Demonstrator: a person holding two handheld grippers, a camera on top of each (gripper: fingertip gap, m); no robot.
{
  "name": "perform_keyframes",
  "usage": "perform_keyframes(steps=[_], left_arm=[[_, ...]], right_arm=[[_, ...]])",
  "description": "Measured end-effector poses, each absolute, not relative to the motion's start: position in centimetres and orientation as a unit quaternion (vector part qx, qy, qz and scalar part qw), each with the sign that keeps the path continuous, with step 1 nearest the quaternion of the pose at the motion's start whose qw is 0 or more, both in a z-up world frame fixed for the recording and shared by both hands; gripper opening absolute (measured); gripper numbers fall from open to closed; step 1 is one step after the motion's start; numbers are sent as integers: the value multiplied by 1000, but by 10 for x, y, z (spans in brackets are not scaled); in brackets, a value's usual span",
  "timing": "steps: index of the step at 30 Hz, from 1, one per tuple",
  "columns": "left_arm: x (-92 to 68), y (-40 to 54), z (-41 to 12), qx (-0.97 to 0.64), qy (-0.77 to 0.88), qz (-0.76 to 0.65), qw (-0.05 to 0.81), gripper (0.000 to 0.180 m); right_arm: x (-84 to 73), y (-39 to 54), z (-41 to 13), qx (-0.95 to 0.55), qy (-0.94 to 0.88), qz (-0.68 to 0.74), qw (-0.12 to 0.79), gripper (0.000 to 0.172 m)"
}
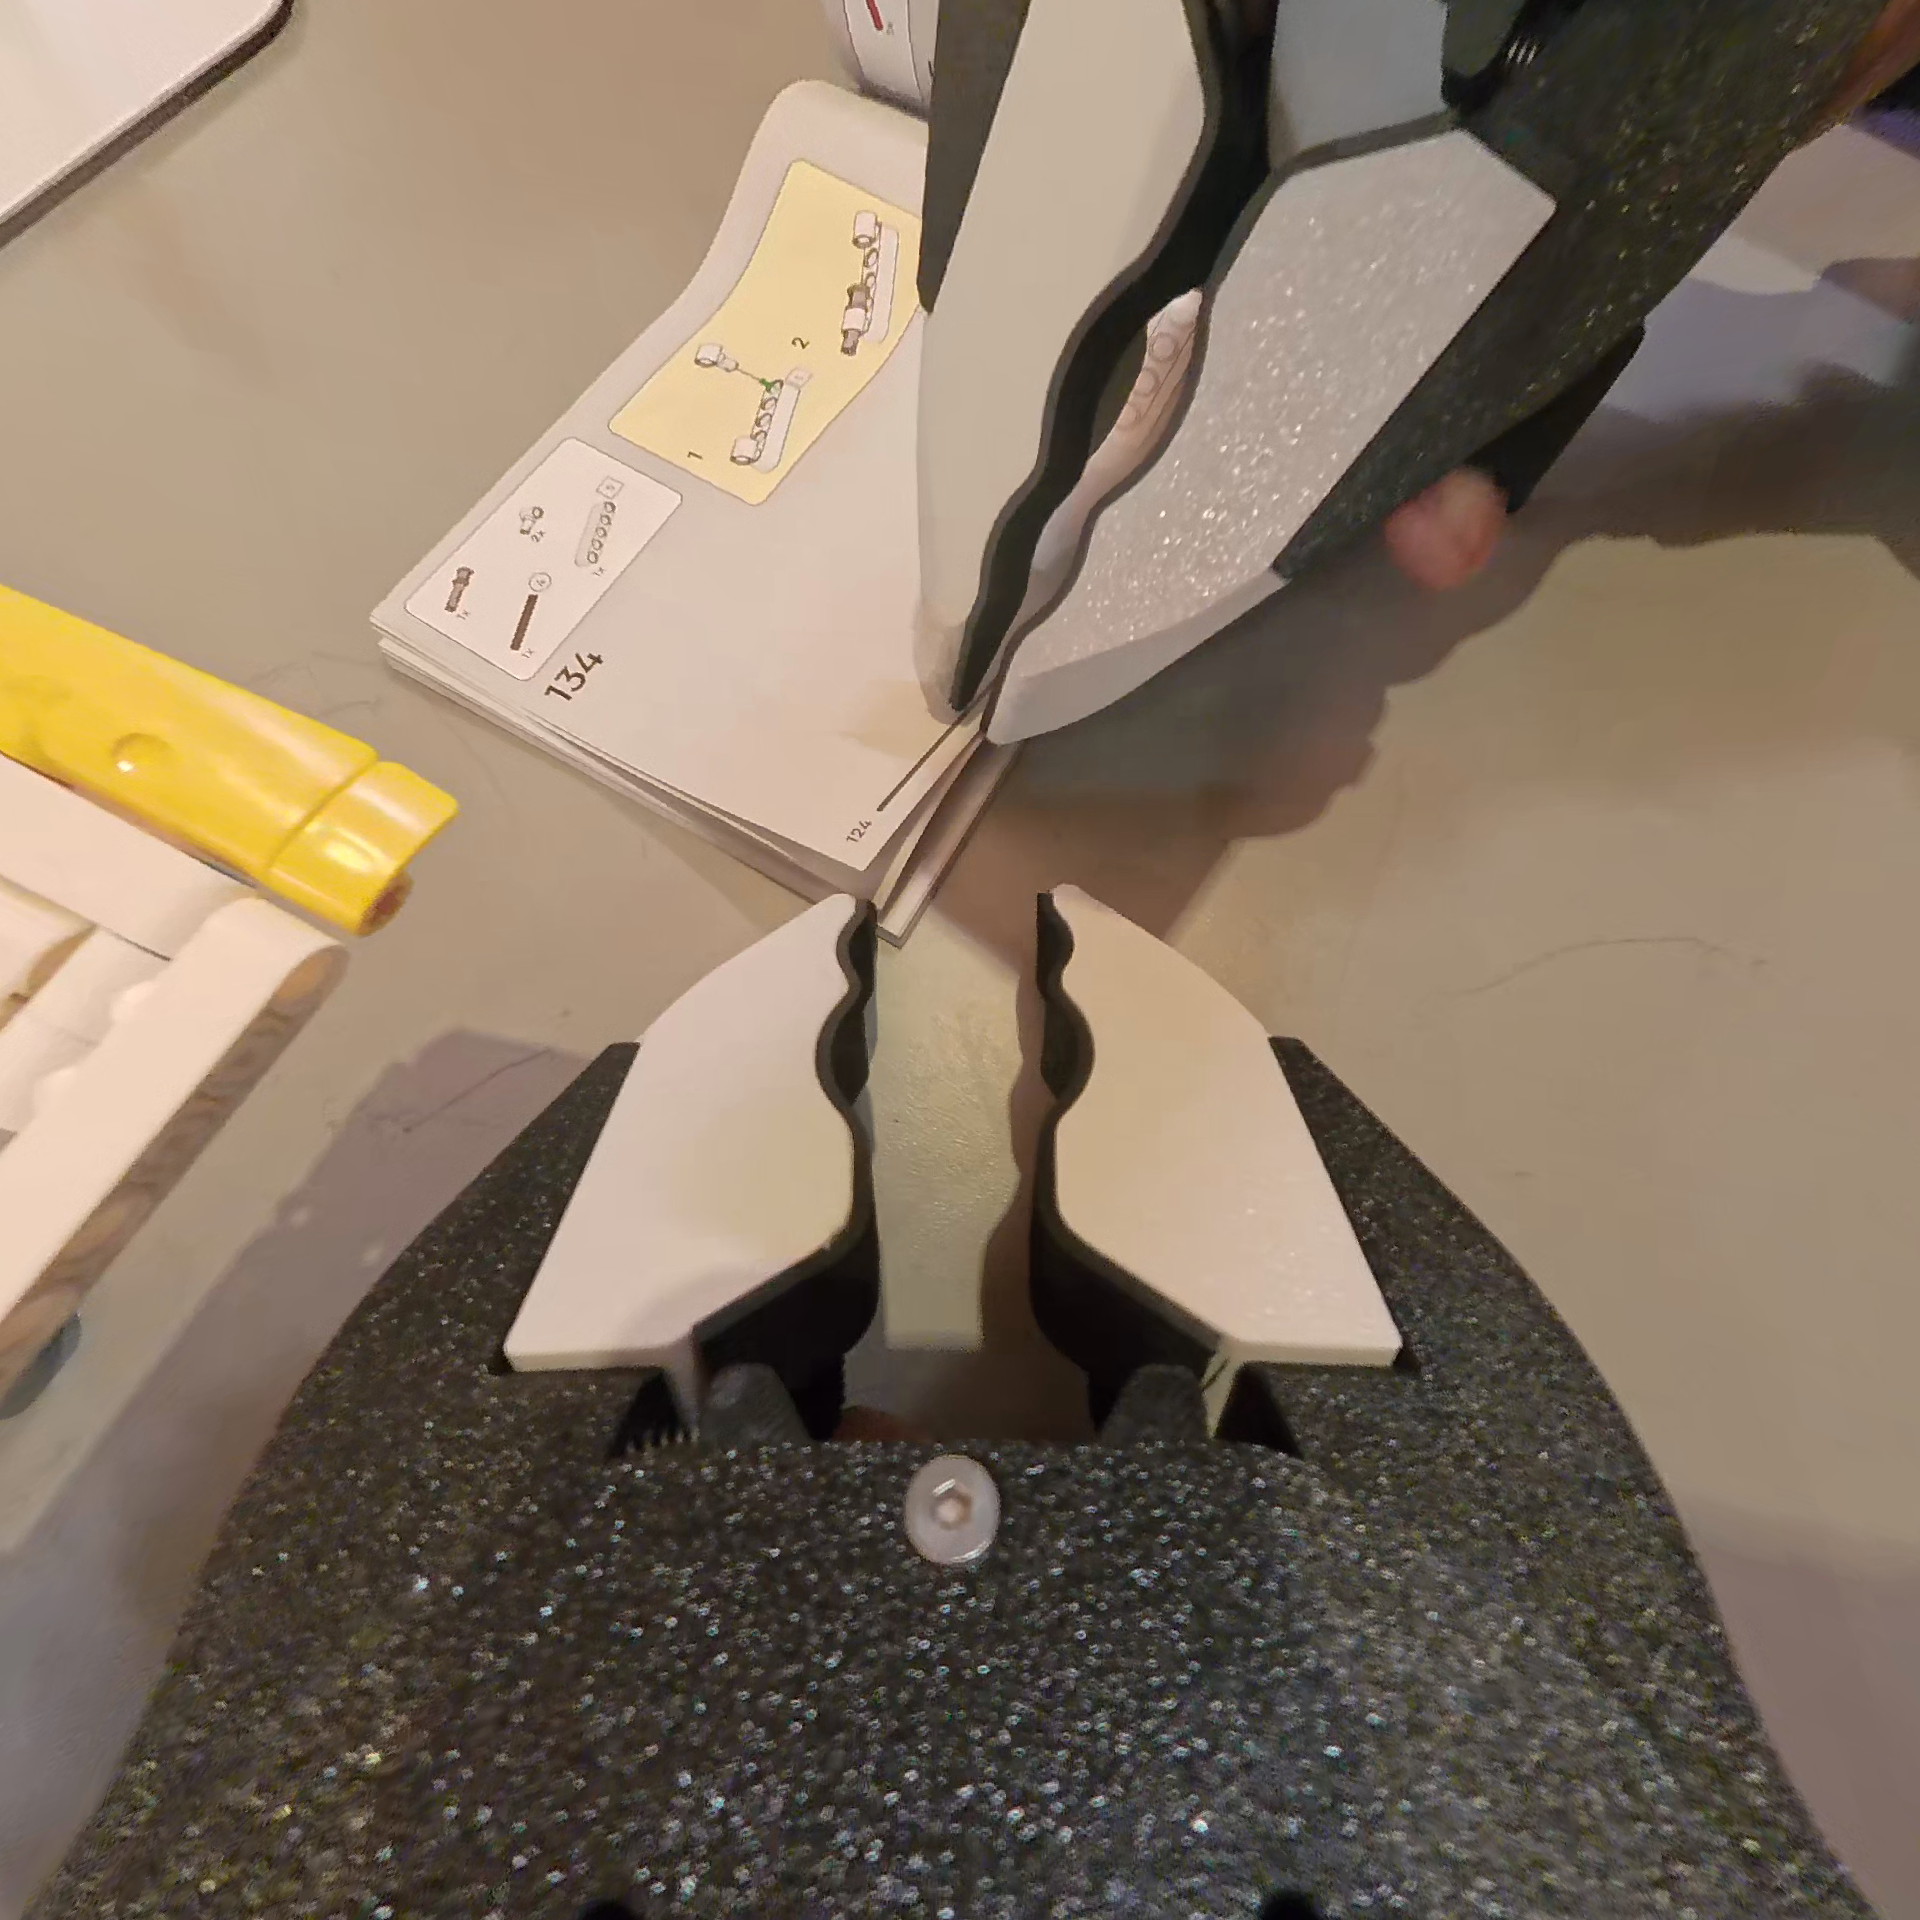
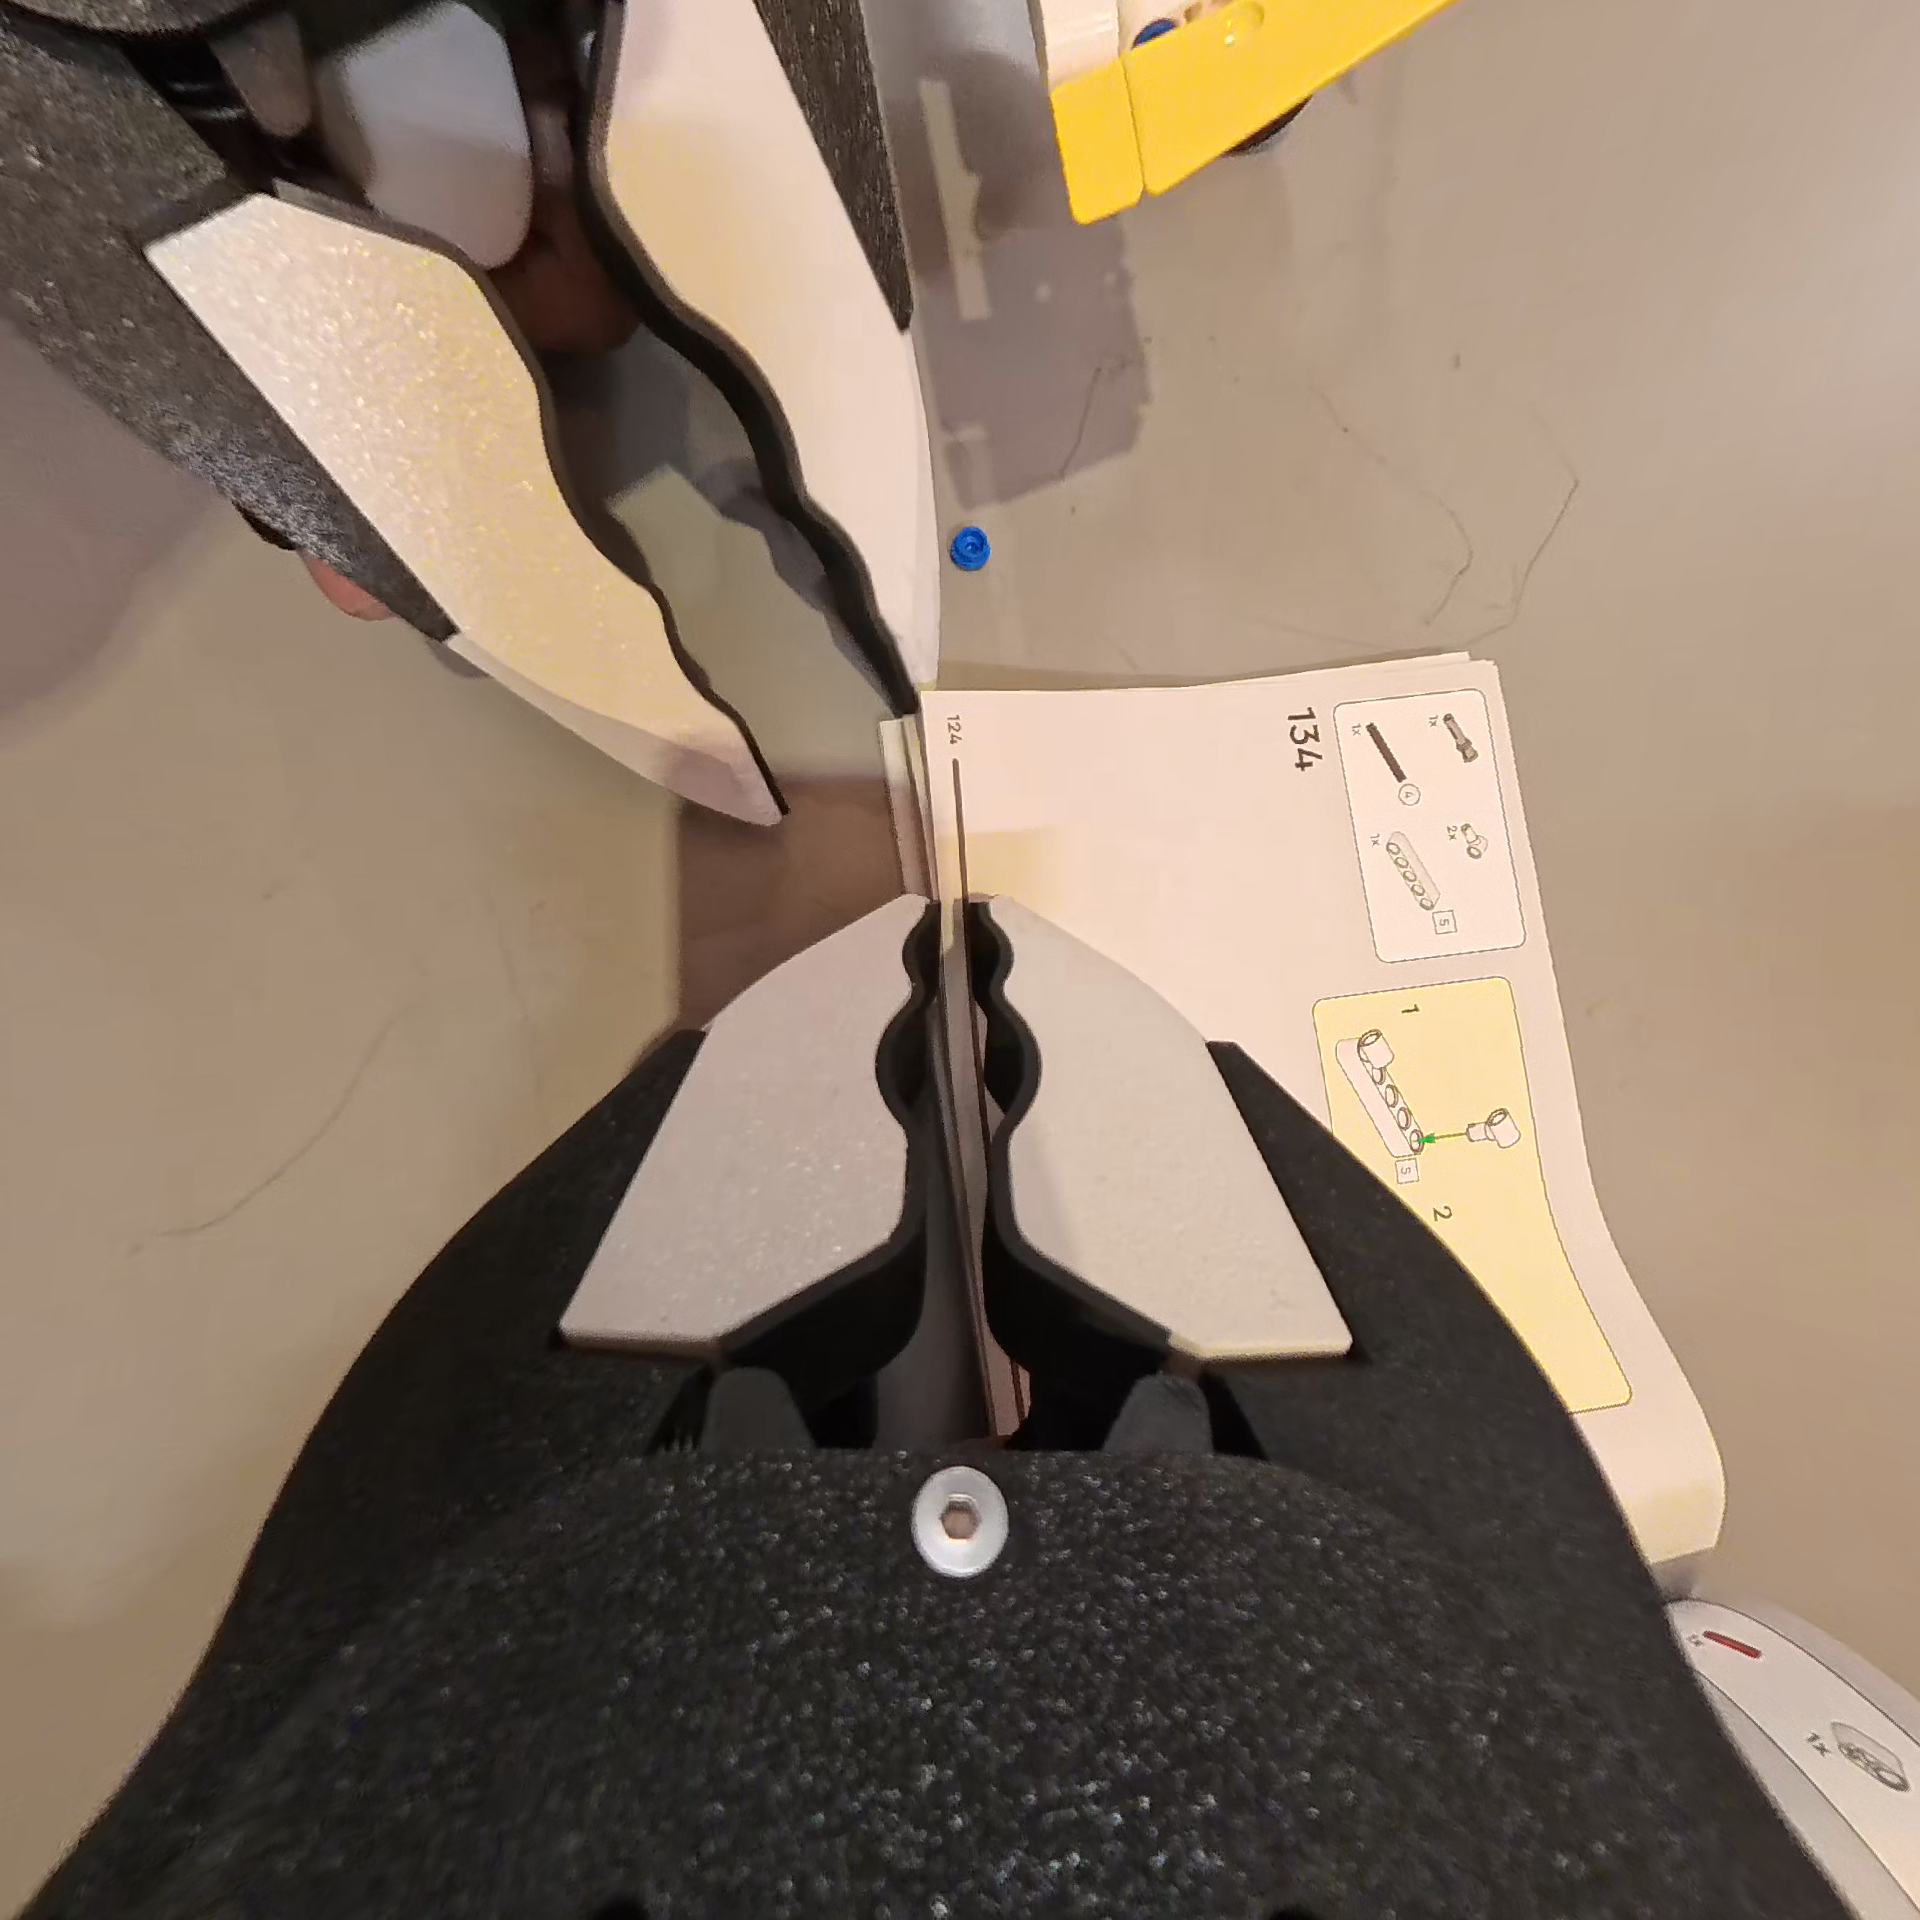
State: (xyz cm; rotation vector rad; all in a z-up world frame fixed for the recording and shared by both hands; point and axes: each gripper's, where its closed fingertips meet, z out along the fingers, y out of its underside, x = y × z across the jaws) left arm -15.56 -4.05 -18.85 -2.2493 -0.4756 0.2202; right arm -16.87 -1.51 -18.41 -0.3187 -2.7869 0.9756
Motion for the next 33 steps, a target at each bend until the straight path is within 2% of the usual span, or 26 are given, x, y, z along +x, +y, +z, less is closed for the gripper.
perform_keyframes(steps=[21,33], left_arm=[[-158,-38,-181,-886,-181,119,411,31],[-159,-41,-188,-901,-135,178,373,31]], right_arm=[[-168,-16,-189,-101,-940,314,90,6],[-169,-16,-189,-102,-939,314,94,6]])
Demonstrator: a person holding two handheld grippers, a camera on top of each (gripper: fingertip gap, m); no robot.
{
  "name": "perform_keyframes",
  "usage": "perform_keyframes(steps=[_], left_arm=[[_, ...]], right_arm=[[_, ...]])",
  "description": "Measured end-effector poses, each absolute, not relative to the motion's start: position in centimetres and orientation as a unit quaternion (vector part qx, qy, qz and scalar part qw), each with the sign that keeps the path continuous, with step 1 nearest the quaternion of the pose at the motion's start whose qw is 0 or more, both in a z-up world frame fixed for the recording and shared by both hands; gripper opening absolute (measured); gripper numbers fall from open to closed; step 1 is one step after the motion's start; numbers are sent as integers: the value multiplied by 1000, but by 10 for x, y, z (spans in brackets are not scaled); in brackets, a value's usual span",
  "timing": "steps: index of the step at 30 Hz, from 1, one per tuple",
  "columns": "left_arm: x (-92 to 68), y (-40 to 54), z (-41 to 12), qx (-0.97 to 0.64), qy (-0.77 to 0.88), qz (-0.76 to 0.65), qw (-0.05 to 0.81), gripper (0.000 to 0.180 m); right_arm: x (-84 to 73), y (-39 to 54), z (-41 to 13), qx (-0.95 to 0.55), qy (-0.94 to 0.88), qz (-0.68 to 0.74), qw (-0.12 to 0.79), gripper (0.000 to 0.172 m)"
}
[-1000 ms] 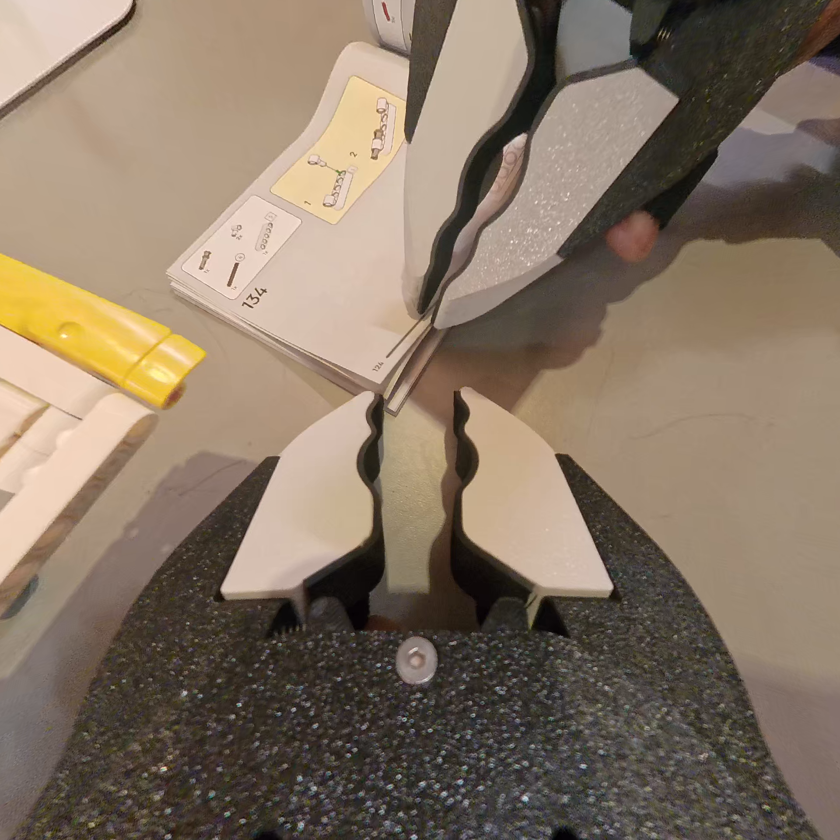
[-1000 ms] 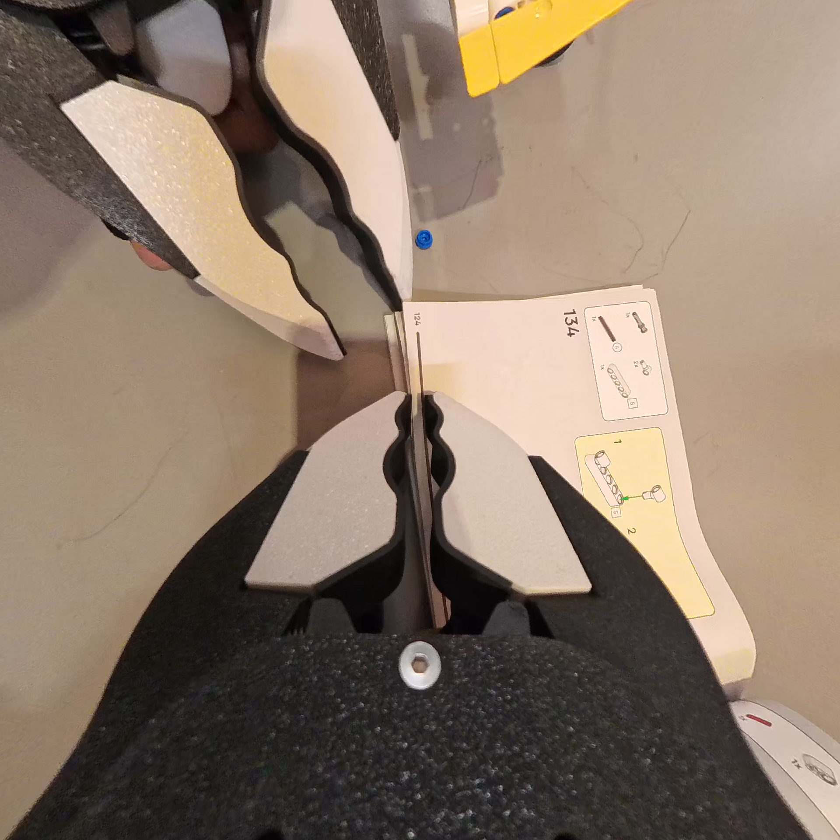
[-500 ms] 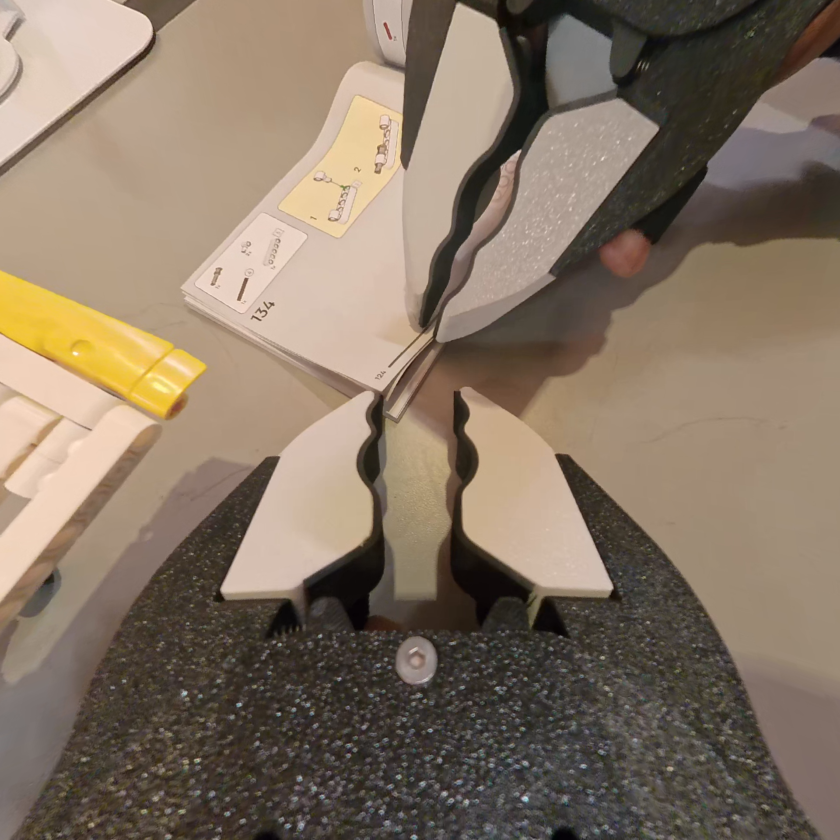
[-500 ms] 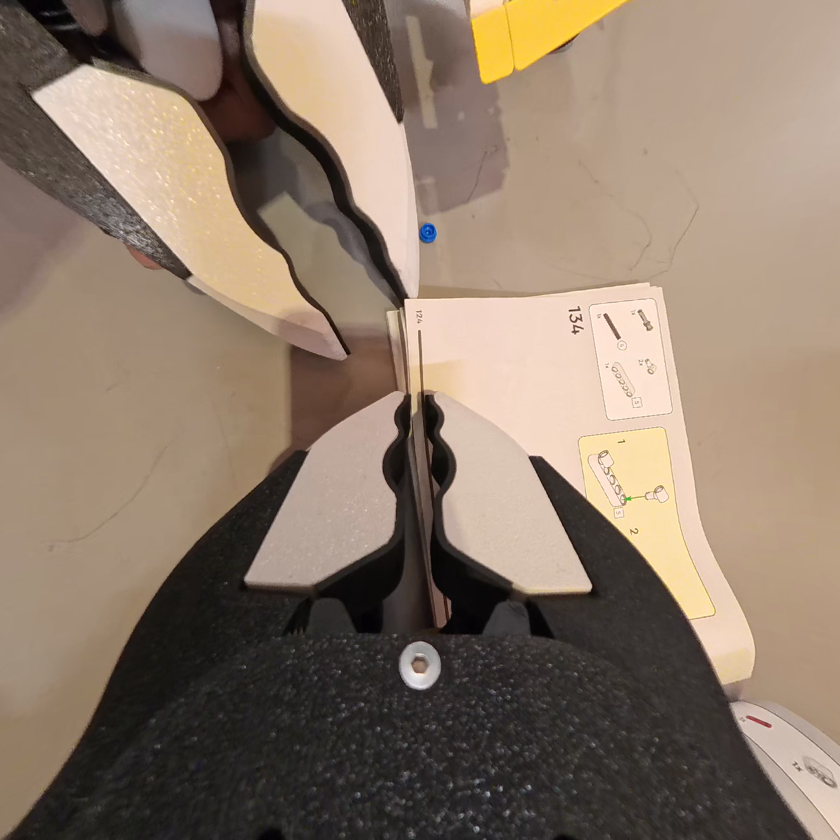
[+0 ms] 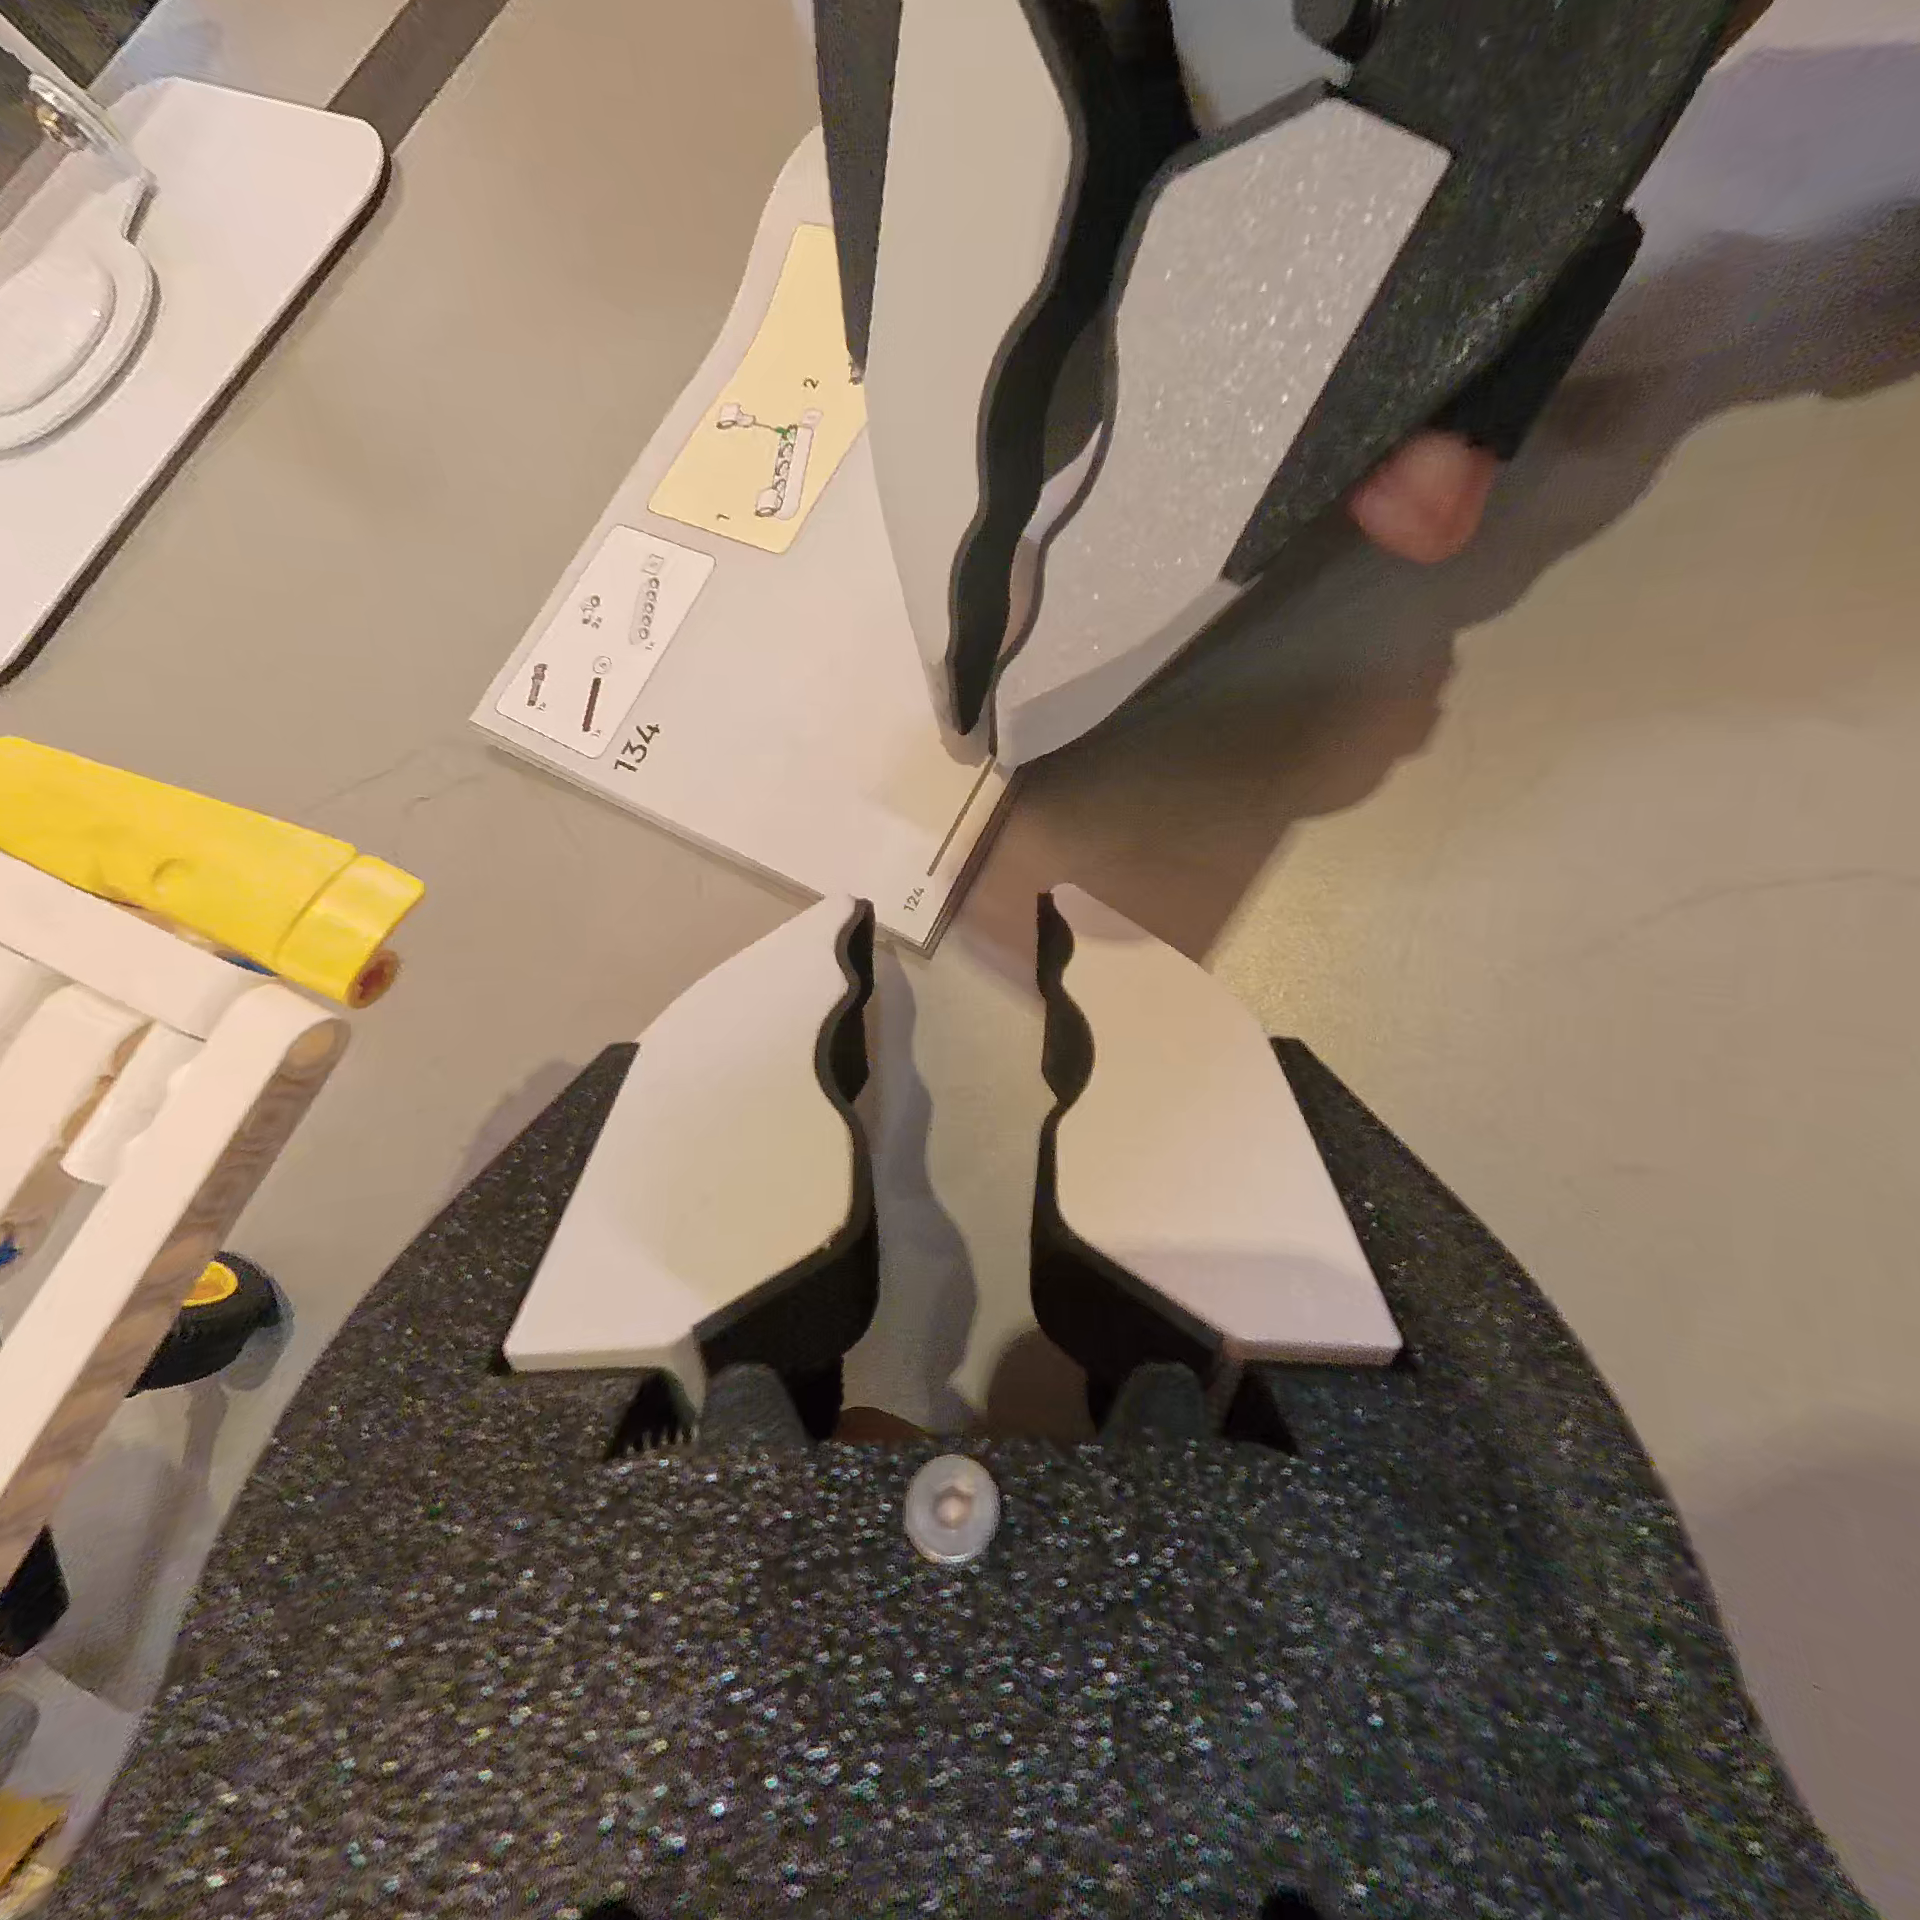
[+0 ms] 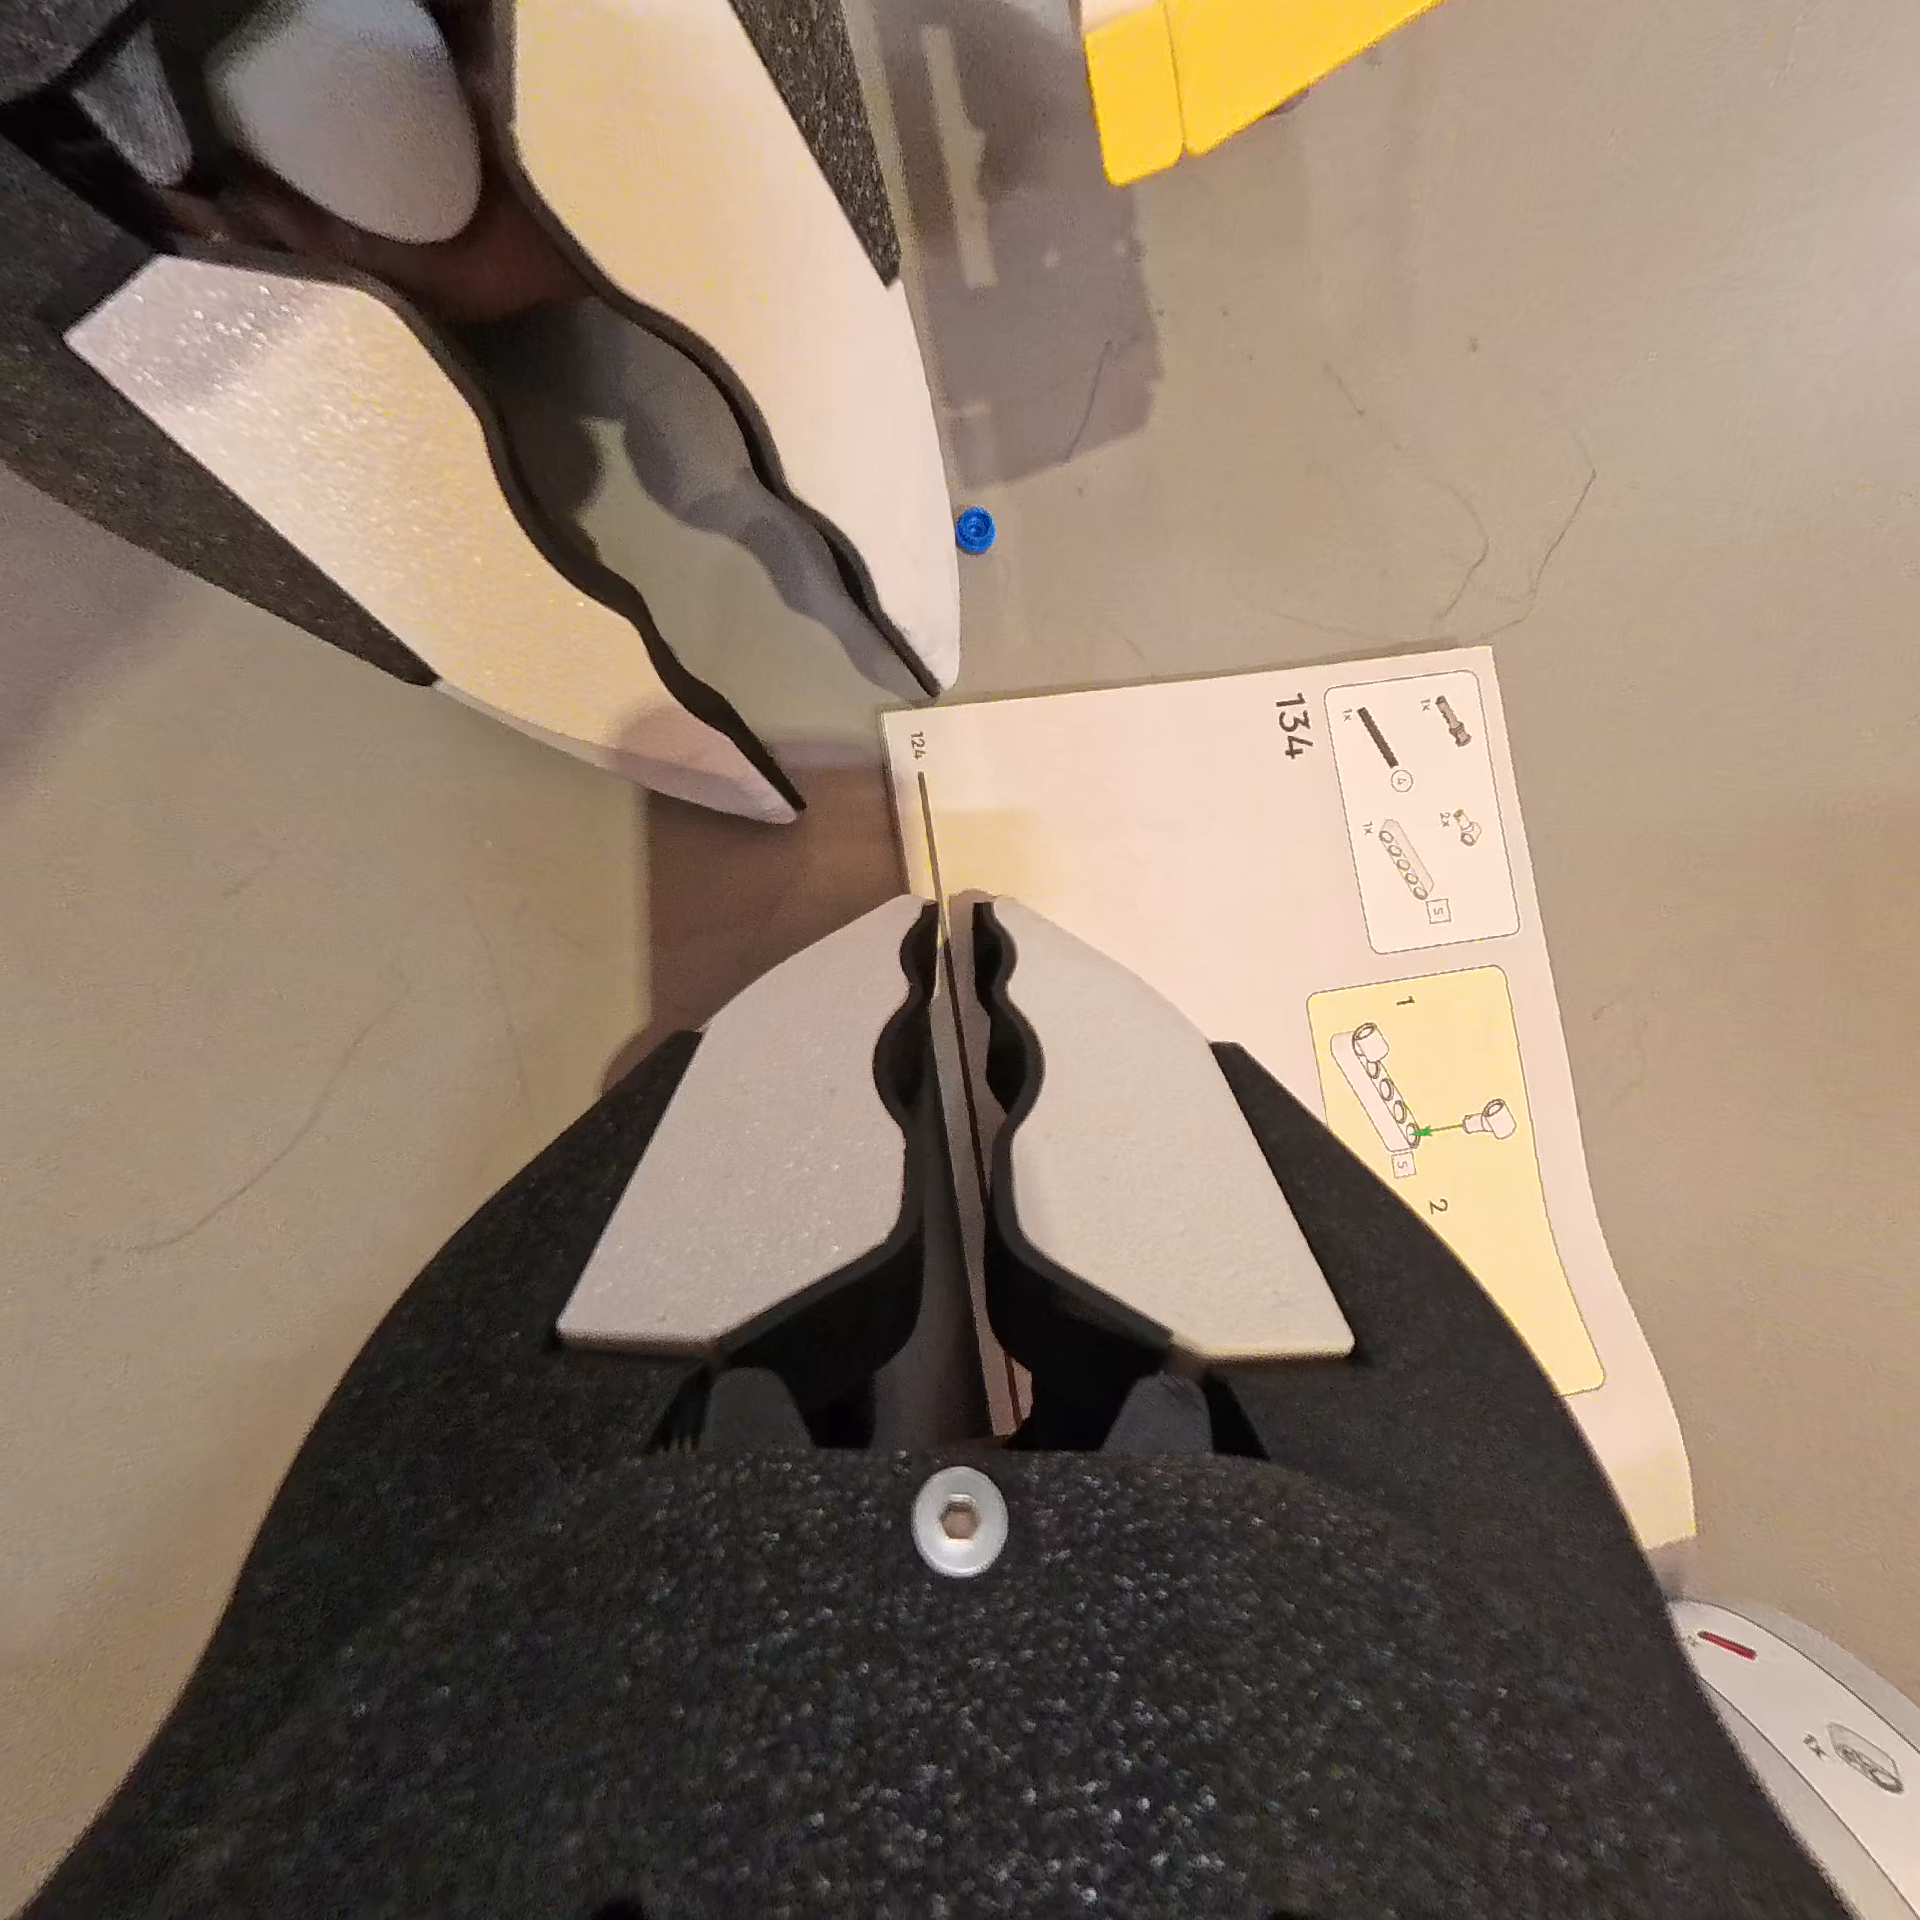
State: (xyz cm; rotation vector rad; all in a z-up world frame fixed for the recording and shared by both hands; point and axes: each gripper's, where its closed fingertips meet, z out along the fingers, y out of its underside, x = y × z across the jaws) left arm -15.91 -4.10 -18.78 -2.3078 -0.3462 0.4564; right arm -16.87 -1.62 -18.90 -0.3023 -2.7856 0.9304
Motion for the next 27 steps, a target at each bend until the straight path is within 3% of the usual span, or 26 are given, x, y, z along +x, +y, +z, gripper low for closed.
perform_keyframes(steps=[7,12,27], left_arm=[[-160,-44,-188,-897,-168,141,385,31],[-159,-45,-189,-894,-186,115,390,31],[-155,-43,-190,-897,-178,101,392,31]], right_arm=[[-168,-25,-189,-86,-934,330,102,24],[-165,-28,-194,-88,-935,332,85,28],[-158,-16,-194,-89,-947,302,70,4]])
